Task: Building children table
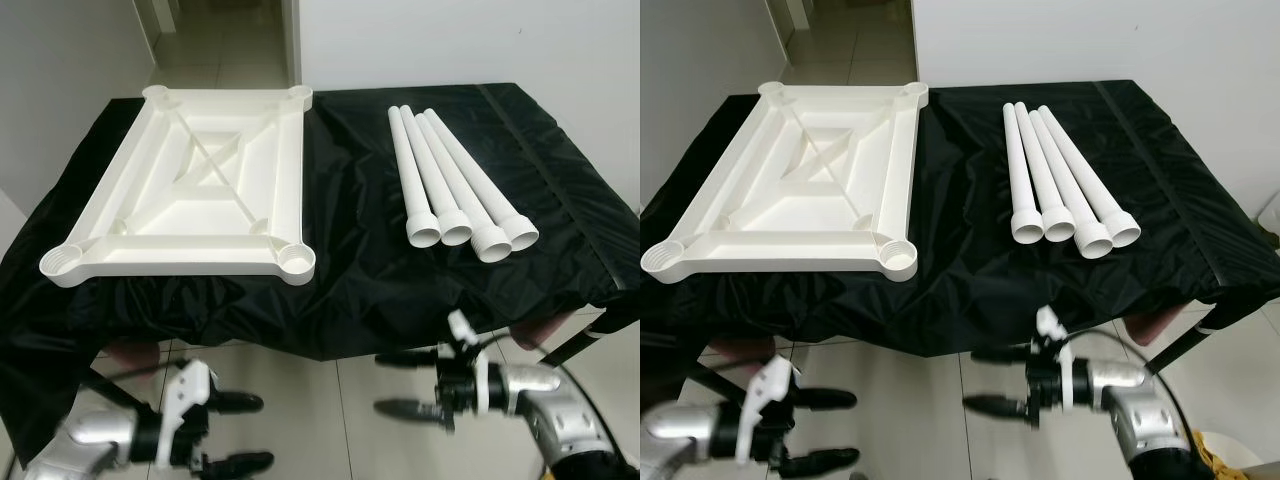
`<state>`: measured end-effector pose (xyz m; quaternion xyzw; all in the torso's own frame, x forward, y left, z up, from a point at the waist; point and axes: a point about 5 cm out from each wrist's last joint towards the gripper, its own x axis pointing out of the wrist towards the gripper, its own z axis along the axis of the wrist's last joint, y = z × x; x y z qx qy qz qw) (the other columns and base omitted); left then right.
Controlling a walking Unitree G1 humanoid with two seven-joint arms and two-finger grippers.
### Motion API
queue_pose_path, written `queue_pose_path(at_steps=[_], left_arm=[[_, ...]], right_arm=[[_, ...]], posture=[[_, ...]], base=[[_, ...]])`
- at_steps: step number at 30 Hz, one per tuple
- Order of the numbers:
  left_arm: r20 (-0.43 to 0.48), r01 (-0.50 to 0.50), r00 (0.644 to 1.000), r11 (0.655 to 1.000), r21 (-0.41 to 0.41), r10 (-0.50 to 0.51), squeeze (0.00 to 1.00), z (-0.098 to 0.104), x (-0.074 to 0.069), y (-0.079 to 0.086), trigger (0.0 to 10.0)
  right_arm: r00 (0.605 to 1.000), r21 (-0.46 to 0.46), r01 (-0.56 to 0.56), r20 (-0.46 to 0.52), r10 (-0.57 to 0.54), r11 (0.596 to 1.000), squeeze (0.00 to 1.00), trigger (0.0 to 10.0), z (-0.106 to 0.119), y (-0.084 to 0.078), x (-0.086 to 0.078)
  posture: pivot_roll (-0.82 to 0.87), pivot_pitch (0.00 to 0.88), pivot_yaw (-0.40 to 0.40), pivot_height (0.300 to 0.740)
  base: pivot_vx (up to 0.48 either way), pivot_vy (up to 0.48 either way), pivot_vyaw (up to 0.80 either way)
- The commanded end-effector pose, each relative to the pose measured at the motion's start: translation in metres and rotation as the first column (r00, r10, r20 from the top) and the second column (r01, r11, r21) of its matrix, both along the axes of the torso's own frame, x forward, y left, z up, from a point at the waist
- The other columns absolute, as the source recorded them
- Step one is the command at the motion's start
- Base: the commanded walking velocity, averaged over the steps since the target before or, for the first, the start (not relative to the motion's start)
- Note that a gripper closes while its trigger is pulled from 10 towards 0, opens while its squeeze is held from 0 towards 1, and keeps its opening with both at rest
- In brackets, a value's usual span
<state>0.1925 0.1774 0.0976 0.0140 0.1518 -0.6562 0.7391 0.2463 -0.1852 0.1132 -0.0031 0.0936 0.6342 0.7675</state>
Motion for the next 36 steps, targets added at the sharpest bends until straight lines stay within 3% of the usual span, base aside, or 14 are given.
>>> queue_pose_path(at_steps=[1,14,15,17,18,19,20,22,24,29,30,34,35,36], left_arm=[[0.024,-0.019,1.000,0.999,-0.041,0.020,0.00,0.021,0.007,0.000,10.0],[0.163,-0.134,0.973,0.976,-0.174,0.163,0.00,0.069,0.050,0.004,10.0],[0.220,-0.221,0.936,0.945,-0.242,0.275,0.00,0.083,0.070,0.005,10.0],[0.220,-0.221,0.936,0.945,-0.242,0.275,0.00,0.083,0.070,0.005,10.0],[0.268,-0.332,0.863,0.881,-0.338,0.428,0.00,0.101,0.096,0.006,10.0],[0.268,-0.332,0.863,0.881,-0.338,0.428,0.00,0.101,0.096,0.006,10.0],[0.291,-0.429,0.772,0.801,-0.418,0.565,0.00,0.117,0.117,0.007,10.0],[0.291,-0.429,0.772,0.801,-0.418,0.565,0.00,0.117,0.117,0.007,10.0],[0.245,-0.596,0.610,0.640,-0.484,0.753,0.00,0.133,0.146,0.010,10.0],[0.224,-0.705,0.494,0.538,-0.462,0.840,0.00,0.135,0.156,0.016,10.0],[0.213,-0.763,0.429,0.478,-0.435,0.878,0.00,0.132,0.159,0.019,10.0],[0.205,-0.774,0.418,0.465,-0.429,0.885,0.00,0.131,0.160,0.020,10.0],[0.206,-0.807,0.351,0.407,-0.428,0.913,0.00,0.127,0.161,0.023,10.0],[0.206,-0.807,0.351,0.407,-0.428,0.913,0.00,0.127,0.161,0.023,10.0]], right_arm=[[0.998,0.033,0.027,0.057,-0.029,0.999,0.00,10.0,0.015,-0.001,0.007],[0.947,0.172,0.246,0.168,-0.275,0.954,0.00,10.0,0.047,0.001,0.044],[0.908,0.260,0.324,0.186,-0.376,0.910,0.00,10.0,0.059,0.004,0.058],[0.908,0.260,0.324,0.186,-0.376,0.910,0.00,10.0,0.059,0.004,0.058],[0.842,0.361,0.419,0.187,-0.505,0.833,0.00,10.0,0.076,0.010,0.074],[0.842,0.361,0.419,0.187,-0.505,0.833,0.00,10.0,0.076,0.010,0.074],[0.775,0.444,0.501,0.152,-0.614,0.743,0.00,10.0,0.090,0.014,0.087],[0.775,0.444,0.501,0.152,-0.614,0.743,0.00,10.0,0.090,0.014,0.087],[0.632,0.486,0.629,0.133,-0.763,0.606,0.00,10.0,0.107,0.017,0.102],[0.518,0.474,0.714,0.139,-0.844,0.516,0.00,10.0,0.111,0.013,0.108],[0.459,0.503,0.733,0.131,-0.879,0.458,0.00,10.0,0.115,0.010,0.108],[0.447,0.518,0.732,0.125,-0.886,0.442,0.00,10.0,0.116,0.010,0.108],[0.420,0.488,0.758,0.142,-0.896,0.432,0.00,10.0,0.109,0.008,0.108],[0.420,0.488,0.758,0.142,-0.896,0.432,0.00,10.0,0.109,0.008,0.108]], posture=[[0.01,0.051,0.046,0.740],[0.01,0.037,0.041,0.740],[0.01,0.028,0.038,0.740],[0.01,0.028,0.038,0.740],[0.01,0.019,0.032,0.740],[0.01,0.019,0.032,0.740],[0.00,0.010,0.031,0.740],[0.00,0.010,0.031,0.740],[0.00,0.000,0.031,0.740],[0.00,0.000,0.030,0.740],[0.00,0.000,0.030,0.740],[0.00,0.000,0.030,0.740],[0.00,0.000,0.025,0.740],[0.00,0.000,0.025,0.740]], base=[[0.000,0.000,0.00],[0.000,0.000,0.00],[0.000,0.000,0.00],[0.000,0.000,0.00],[0.000,0.000,0.00],[0.000,0.000,0.00],[0.000,0.000,0.00],[0.000,0.000,0.00],[0.000,0.000,0.00],[0.000,0.000,0.00],[0.000,0.000,0.00],[0.000,0.000,0.00],[0.000,0.000,0.00],[0.000,0.000,0.00]])
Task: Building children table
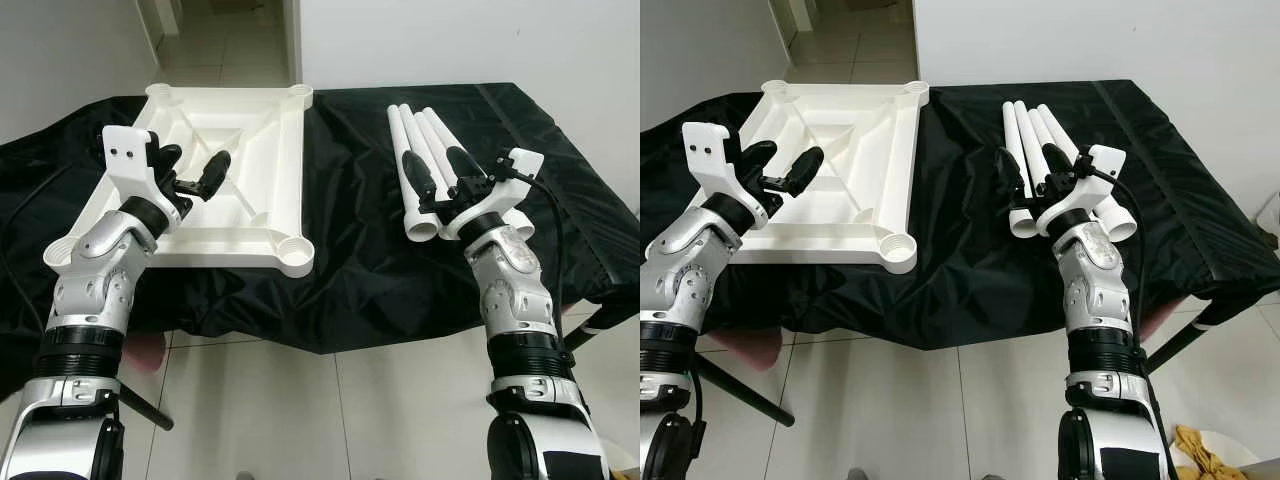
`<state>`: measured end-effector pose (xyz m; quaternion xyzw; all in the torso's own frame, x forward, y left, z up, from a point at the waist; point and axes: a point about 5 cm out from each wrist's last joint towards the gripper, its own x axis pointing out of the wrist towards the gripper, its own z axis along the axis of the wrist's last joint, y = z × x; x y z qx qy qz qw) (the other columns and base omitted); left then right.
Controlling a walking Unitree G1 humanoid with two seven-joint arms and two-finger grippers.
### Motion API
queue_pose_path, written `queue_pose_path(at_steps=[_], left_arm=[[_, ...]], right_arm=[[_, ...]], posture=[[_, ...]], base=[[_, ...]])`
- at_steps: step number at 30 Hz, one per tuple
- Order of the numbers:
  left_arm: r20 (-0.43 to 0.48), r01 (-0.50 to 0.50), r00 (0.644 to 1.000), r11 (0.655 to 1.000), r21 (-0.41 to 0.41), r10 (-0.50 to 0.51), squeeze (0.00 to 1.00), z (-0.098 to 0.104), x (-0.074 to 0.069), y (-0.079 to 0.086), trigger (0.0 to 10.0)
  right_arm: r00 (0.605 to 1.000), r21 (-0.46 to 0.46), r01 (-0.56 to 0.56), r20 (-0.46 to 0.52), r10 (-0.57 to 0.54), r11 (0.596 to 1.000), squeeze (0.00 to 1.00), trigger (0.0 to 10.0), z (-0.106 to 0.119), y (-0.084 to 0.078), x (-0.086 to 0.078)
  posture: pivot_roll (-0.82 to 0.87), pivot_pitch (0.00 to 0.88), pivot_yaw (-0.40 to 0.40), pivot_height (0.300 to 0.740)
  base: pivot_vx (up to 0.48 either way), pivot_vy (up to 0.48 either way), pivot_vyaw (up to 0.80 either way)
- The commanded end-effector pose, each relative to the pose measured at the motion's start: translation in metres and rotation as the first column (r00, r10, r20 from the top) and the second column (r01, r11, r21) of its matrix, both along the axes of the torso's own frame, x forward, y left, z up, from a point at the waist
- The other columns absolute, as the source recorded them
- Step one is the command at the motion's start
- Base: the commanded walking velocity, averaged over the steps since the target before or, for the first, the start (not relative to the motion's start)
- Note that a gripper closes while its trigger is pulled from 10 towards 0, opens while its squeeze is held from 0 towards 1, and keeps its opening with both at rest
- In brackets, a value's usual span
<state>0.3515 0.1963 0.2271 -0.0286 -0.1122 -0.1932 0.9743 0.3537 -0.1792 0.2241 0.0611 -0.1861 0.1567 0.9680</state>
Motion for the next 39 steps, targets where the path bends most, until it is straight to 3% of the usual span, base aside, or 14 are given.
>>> queue_pose_path(at_steps=[1,2,5,10,19,23,33,37,38,39], left_arm=[[-0.027,-0.105,0.994,0.994,-0.021,0.105,0.00,-0.010,0.003,0.004,10.0],[-0.027,-0.105,0.994,0.994,-0.021,0.105,0.00,-0.010,0.003,0.004,10.0],[-0.073,-0.195,0.979,0.979,-0.056,0.191,0.00,-0.039,0.001,-0.002,10.0],[-0.104,-0.272,0.958,0.961,-0.056,0.266,0.00,-0.059,-0.007,-0.012,10.0],[-0.022,-0.296,0.955,0.954,-0.045,0.296,0.00,-0.048,-0.016,-0.023,10.0],[-0.028,-0.295,0.956,0.955,-0.046,0.293,0.00,-0.048,-0.018,-0.022,10.0],[-0.039,-0.275,0.961,0.961,0.013,0.275,0.00,-0.057,-0.022,-0.027,10.0],[-0.001,-0.279,0.960,0.960,0.008,0.279,0.00,-0.052,-0.026,-0.026,10.0],[-0.035,-0.297,0.954,0.955,0.011,0.297,0.00,-0.070,-0.033,-0.021,10.0],[-0.035,-0.297,0.954,0.955,0.011,0.297,0.00,-0.070,-0.033,-0.021,10.0]], right_arm=[[0.998,-0.025,0.053,-0.019,-0.054,0.998,0.00,10.0,-0.011,0.000,0.000],[0.998,-0.025,0.053,-0.019,-0.054,0.998,0.00,10.0,-0.011,0.000,0.000],[0.989,-0.110,0.142,-0.028,-0.146,0.984,0.00,10.0,-0.035,0.005,-0.008],[0.979,-0.139,0.189,-0.045,-0.197,0.972,0.00,10.0,-0.057,0.013,-0.021],[0.971,-0.110,0.240,0.028,-0.239,0.964,0.00,10.0,-0.041,0.017,-0.022],[0.962,-0.107,0.272,0.052,-0.267,0.956,0.00,10.0,-0.036,0.016,-0.023],[0.950,-0.131,0.313,0.032,-0.312,0.941,0.00,10.0,-0.050,0.019,-0.029],[0.948,-0.121,0.318,0.040,-0.315,0.940,0.00,10.0,-0.049,0.022,-0.033],[0.953,-0.137,0.303,0.010,-0.304,0.943,0.00,10.0,-0.064,0.021,-0.042],[0.953,-0.137,0.303,0.010,-0.304,0.943,0.00,10.0,-0.064,0.021,-0.042]], posture=[[0.00,0.000,0.025,0.740],[0.00,0.000,0.025,0.740],[0.00,0.000,0.026,0.740],[-0.01,0.008,0.039,0.740],[-0.01,0.011,0.050,0.740],[-0.01,0.007,0.047,0.740],[-0.03,0.003,0.052,0.740],[-0.04,0.000,0.060,0.740],[-0.05,0.000,0.060,0.740],[-0.05,0.000,0.060,0.740]], base=[[0.000,0.000,0.00],[0.000,0.000,0.00],[0.000,0.000,0.00],[0.000,0.000,0.00],[0.000,0.000,0.00],[0.000,0.000,0.00],[0.000,0.000,0.00],[0.000,0.000,0.00],[0.000,0.000,0.00],[0.000,0.000,0.00]])
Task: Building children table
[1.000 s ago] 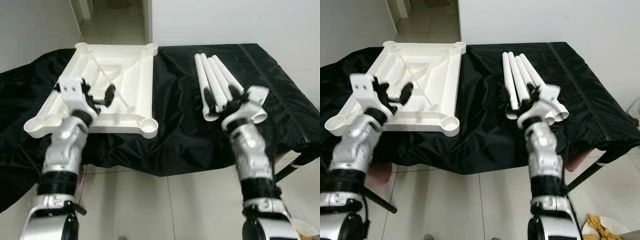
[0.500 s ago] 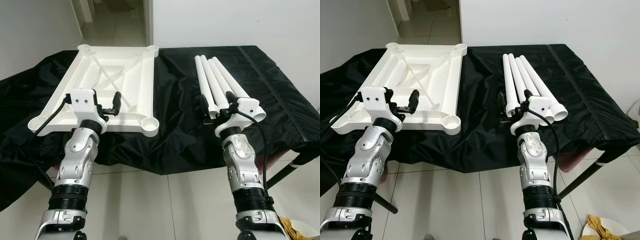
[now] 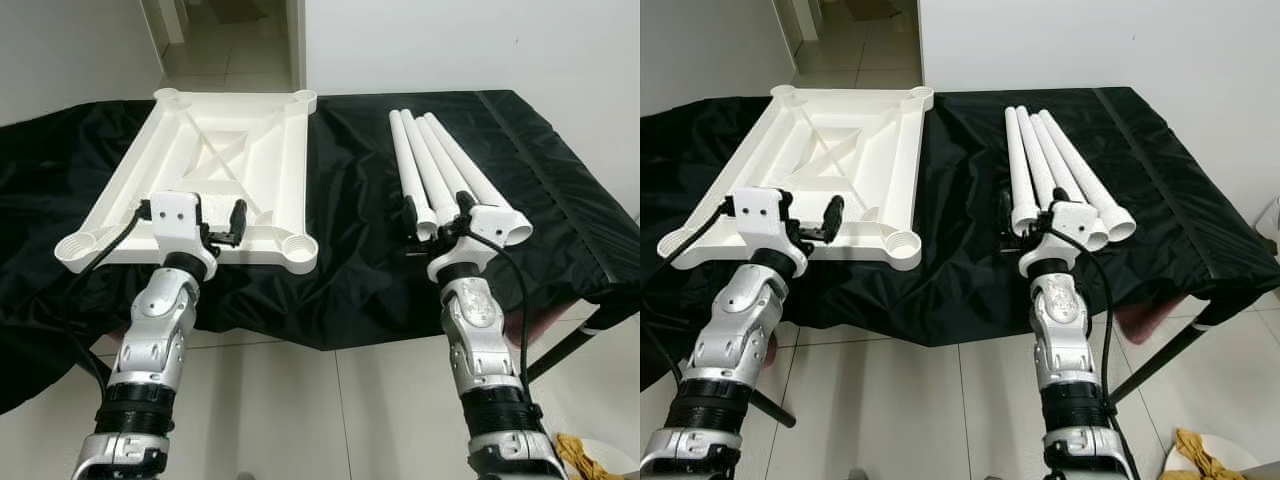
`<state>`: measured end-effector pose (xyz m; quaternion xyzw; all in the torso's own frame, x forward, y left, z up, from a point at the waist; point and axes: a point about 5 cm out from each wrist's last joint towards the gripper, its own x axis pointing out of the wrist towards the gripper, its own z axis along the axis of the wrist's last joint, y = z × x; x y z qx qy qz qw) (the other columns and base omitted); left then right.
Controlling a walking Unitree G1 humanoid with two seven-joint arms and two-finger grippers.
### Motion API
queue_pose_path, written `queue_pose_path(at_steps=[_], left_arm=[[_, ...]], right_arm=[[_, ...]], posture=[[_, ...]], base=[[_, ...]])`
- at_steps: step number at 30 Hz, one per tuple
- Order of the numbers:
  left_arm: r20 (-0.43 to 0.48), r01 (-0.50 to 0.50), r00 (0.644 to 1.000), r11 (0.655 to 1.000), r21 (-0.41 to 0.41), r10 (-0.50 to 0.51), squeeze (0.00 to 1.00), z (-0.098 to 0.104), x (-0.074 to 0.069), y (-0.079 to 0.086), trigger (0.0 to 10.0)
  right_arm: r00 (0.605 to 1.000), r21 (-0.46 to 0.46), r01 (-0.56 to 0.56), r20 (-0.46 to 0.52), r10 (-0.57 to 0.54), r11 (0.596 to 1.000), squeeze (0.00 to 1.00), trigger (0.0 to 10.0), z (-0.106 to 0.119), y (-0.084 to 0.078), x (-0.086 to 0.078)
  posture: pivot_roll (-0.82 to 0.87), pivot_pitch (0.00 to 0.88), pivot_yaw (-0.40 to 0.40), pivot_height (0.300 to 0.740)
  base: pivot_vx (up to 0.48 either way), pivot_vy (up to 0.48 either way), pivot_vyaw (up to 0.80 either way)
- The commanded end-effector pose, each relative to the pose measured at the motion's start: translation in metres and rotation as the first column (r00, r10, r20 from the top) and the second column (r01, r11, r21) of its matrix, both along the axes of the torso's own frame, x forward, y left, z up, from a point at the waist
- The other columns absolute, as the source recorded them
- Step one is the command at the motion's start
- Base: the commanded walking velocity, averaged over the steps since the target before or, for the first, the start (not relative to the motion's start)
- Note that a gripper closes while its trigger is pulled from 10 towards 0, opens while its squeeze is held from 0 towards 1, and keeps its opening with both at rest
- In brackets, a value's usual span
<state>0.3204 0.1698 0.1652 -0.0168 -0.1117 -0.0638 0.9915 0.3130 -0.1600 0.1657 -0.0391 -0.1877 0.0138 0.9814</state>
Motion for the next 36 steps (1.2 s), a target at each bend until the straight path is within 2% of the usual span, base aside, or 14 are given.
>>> queue_pose_path(at_steps=[1,3,6,7,9,10,18,27,36], left_arm=[[-0.075,-0.054,0.996,0.999,0.000,0.054,0.00,-0.024,-0.006,0.007,10.0],[-0.079,-0.051,0.996,0.999,0.004,0.051,0.00,-0.025,-0.007,0.005,10.0],[-0.047,-0.040,0.998,0.999,0.012,0.040,0.00,-0.016,-0.005,0.001,10.0],[-0.043,-0.036,0.998,0.999,-0.007,0.035,0.00,-0.011,-0.003,-0.001,10.0],[-0.043,-0.036,0.998,0.999,-0.007,0.035,0.00,-0.011,-0.003,-0.001,10.0],[-0.013,-0.038,0.999,0.999,0.025,0.038,0.00,-0.006,-0.003,0.000,10.0],[0.003,-0.008,1.000,1.000,0.021,0.007,0.00,-0.003,-0.009,0.001,10.0],[0.033,0.011,0.999,1.000,0.005,-0.012,0.00,0.002,-0.009,0.000,10.0],[0.054,-0.006,0.999,1.000,0.004,0.005,0.00,0.009,-0.007,0.007,10.0]], right_arm=[[0.998,0.002,0.001,-0.062,-0.001,1.000,0.00,10.0,-0.020,-0.001,-0.006],[0.997,0.012,0.011,-0.071,-0.010,1.000,0.00,10.0,-0.023,-0.002,-0.006],[0.999,0.016,0.003,-0.053,-0.002,1.000,0.00,10.0,-0.016,-0.001,-0.004],[0.999,0.009,0.007,-0.047,-0.006,1.000,0.00,10.0,-0.013,-0.001,-0.001],[0.999,0.009,0.007,-0.047,-0.006,1.000,0.00,10.0,-0.013,-0.001,-0.001],[0.999,-0.003,0.014,-0.038,-0.015,1.000,0.00,10.0,-0.010,-0.002,0.001],[0.999,-0.006,0.021,-0.029,-0.021,1.000,0.00,10.0,-0.007,-0.004,-0.001],[1.000,-0.005,0.020,-0.022,-0.020,1.000,0.00,10.0,-0.004,-0.006,0.001],[1.000,-0.020,0.025,-0.011,-0.025,1.000,0.00,10.0,0.001,-0.010,0.006]], posture=[[-0.04,0.000,0.054,0.740],[-0.04,0.000,0.057,0.740],[-0.04,0.000,0.052,0.740],[-0.04,0.013,0.047,0.740],[-0.04,0.013,0.047,0.740],[-0.04,0.022,0.045,0.740],[-0.04,0.020,0.036,0.740],[-0.03,0.014,0.026,0.740],[-0.03,0.000,0.024,0.740]], base=[[0.000,0.000,0.00],[0.000,0.000,0.00],[0.000,0.000,0.00],[0.000,0.000,0.00],[0.000,0.000,0.00],[0.000,0.000,0.00],[0.000,0.000,0.00],[0.000,0.000,0.00],[0.302,0.000,0.00]])
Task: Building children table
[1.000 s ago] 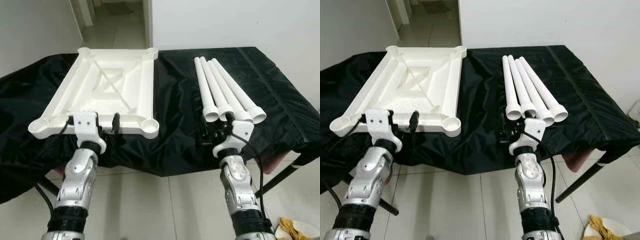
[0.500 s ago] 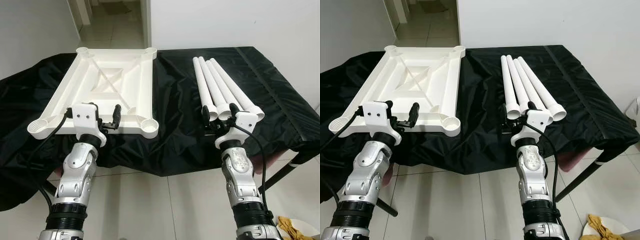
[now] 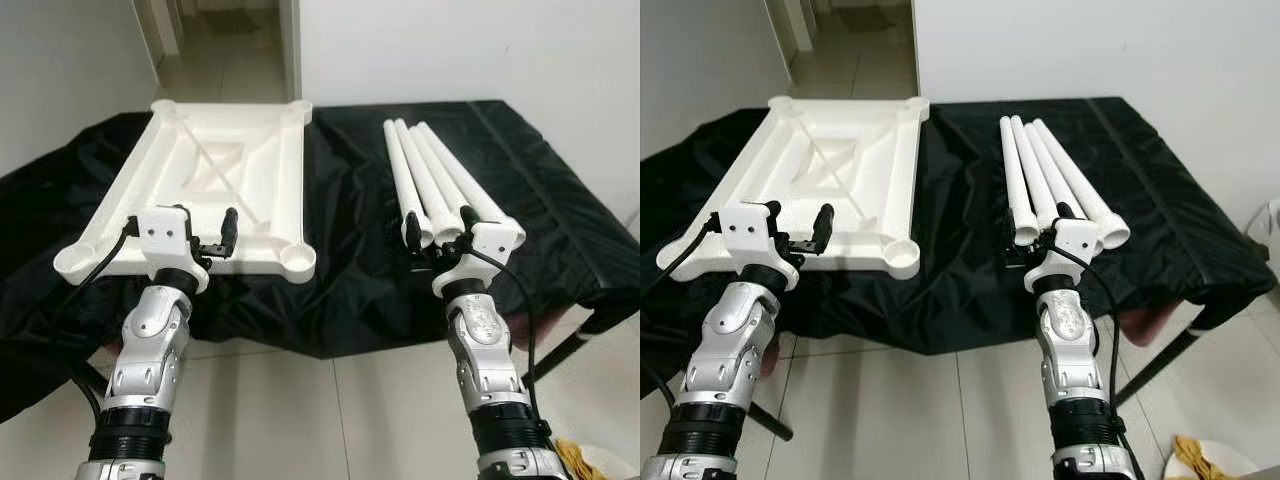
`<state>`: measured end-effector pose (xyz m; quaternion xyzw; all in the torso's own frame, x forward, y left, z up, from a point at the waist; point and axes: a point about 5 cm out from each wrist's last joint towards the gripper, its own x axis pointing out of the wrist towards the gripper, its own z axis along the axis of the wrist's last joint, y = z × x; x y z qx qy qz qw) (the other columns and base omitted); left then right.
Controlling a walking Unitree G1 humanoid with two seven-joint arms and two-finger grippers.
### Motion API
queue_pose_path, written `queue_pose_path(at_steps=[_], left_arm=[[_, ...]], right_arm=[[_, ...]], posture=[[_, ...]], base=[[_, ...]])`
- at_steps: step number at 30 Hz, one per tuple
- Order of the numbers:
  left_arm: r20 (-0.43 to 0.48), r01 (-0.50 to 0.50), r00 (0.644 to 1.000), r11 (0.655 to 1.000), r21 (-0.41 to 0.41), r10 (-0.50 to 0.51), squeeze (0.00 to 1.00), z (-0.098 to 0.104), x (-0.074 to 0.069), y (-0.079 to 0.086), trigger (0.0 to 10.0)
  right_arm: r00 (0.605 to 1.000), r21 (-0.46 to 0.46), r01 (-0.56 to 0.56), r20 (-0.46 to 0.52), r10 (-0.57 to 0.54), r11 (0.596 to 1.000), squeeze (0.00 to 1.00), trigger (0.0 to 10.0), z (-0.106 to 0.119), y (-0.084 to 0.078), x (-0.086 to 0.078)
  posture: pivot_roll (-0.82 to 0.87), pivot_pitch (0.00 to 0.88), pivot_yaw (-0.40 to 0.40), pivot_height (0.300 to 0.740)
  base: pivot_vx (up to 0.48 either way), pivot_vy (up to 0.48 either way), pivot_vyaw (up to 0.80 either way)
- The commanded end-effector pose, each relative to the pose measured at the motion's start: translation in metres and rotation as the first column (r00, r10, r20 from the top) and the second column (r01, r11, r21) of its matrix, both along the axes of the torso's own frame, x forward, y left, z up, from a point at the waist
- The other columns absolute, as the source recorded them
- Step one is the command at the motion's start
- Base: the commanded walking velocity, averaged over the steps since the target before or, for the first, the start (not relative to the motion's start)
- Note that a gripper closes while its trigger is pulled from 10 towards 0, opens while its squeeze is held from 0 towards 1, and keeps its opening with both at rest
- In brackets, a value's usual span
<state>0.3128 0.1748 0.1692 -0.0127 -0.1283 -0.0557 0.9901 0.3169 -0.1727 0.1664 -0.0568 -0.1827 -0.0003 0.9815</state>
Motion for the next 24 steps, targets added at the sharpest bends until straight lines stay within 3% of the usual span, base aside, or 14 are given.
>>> queue_pose_path(at_steps=[1,16,24], left_arm=[[0.022,0.013,1.000,1.000,0.002,-0.013,0.00,0.005,0.000,0.001,10.0],[0.028,0.014,1.000,1.000,0.005,-0.015,0.00,0.006,0.001,0.001,10.0],[0.030,0.008,1.000,0.999,-0.045,-0.007,0.00,0.012,0.002,0.002,10.0]], right_arm=[[1.000,0.009,-0.009,-0.003,0.009,1.000,0.00,10.0,0.000,0.002,0.002],[1.000,0.006,-0.010,0.001,0.010,1.000,0.00,10.0,0.001,0.002,0.005],[0.999,0.019,-0.019,-0.049,0.020,1.000,0.00,10.0,0.007,0.001,0.016]], posture=[[-0.03,0.000,0.022,0.740],[-0.03,0.000,0.020,0.740],[-0.02,0.000,0.020,0.740]], base=[[0.304,0.000,0.00],[0.303,0.000,0.00],[0.000,0.000,0.00]])
